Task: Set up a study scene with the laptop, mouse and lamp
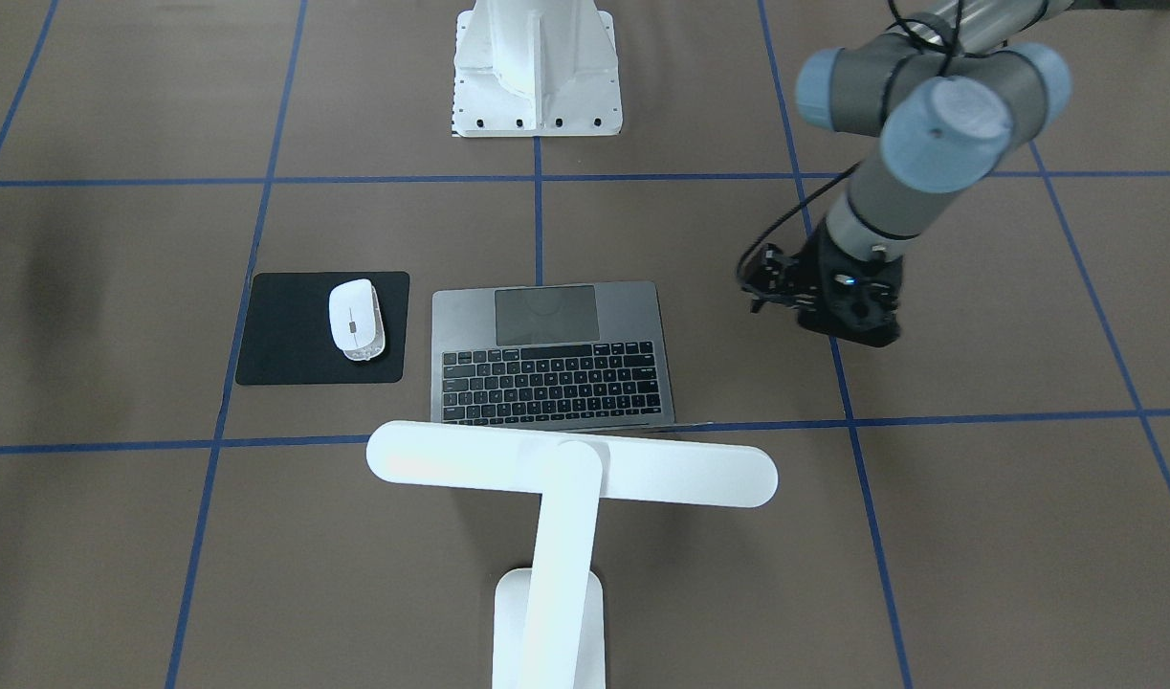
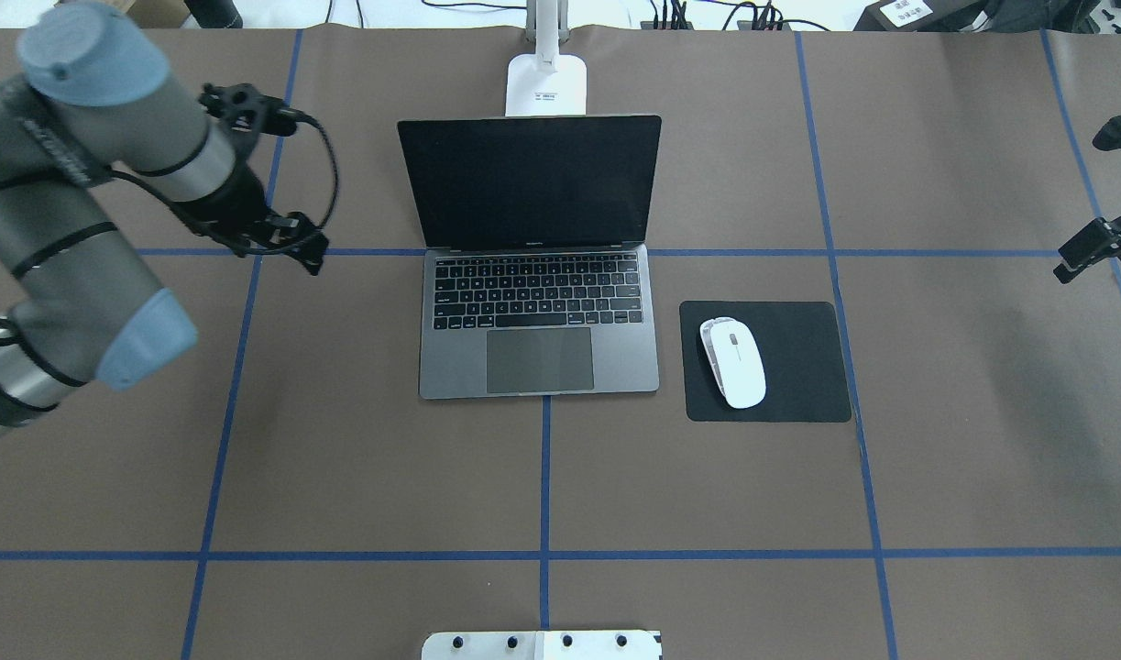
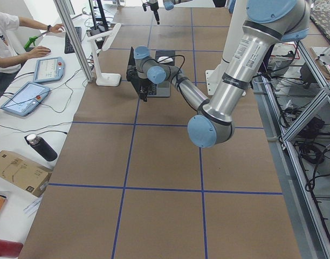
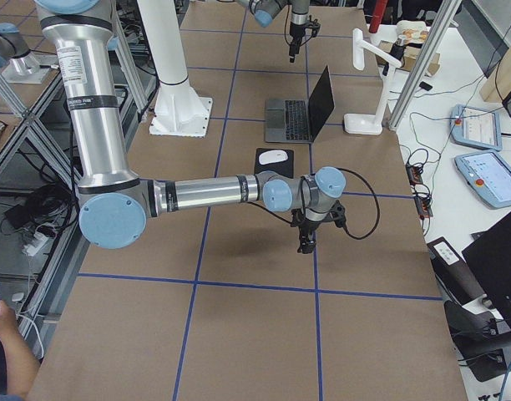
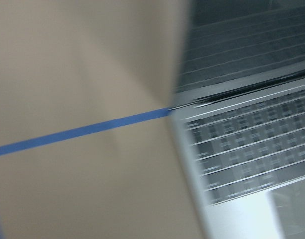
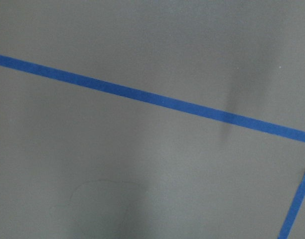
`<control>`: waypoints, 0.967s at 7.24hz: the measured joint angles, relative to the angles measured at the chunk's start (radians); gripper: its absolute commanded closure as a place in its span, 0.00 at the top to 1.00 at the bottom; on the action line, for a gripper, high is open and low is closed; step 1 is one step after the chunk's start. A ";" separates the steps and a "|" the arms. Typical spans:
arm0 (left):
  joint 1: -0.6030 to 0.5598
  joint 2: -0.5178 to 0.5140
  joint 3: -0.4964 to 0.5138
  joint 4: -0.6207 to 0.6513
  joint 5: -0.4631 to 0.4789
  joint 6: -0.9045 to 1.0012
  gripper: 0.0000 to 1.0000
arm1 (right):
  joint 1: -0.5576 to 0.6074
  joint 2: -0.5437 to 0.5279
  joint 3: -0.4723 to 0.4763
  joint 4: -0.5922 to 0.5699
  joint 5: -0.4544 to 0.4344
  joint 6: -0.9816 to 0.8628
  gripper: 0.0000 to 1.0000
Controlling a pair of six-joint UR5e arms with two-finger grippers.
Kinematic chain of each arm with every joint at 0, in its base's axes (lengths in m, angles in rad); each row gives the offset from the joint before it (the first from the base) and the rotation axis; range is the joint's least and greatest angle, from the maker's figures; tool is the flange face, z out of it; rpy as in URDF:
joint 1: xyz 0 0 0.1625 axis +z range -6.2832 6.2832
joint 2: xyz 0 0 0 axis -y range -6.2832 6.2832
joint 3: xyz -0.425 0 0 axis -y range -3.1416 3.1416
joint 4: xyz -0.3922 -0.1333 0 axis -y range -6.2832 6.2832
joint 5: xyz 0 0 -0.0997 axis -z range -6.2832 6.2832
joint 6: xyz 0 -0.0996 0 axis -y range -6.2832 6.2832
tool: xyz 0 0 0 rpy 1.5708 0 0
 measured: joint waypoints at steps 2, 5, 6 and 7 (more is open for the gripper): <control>-0.170 0.210 -0.044 -0.007 -0.062 0.233 0.99 | 0.042 -0.002 0.007 0.001 -0.001 -0.001 0.99; -0.394 0.346 0.006 -0.006 -0.176 0.477 0.99 | 0.115 -0.067 0.069 0.059 -0.033 0.003 0.99; -0.419 0.359 0.019 -0.005 -0.193 0.502 0.99 | 0.129 -0.099 0.089 0.095 -0.050 0.017 0.99; -0.432 0.370 0.023 -0.005 -0.198 0.512 0.99 | 0.143 -0.132 0.118 0.114 -0.057 0.035 0.99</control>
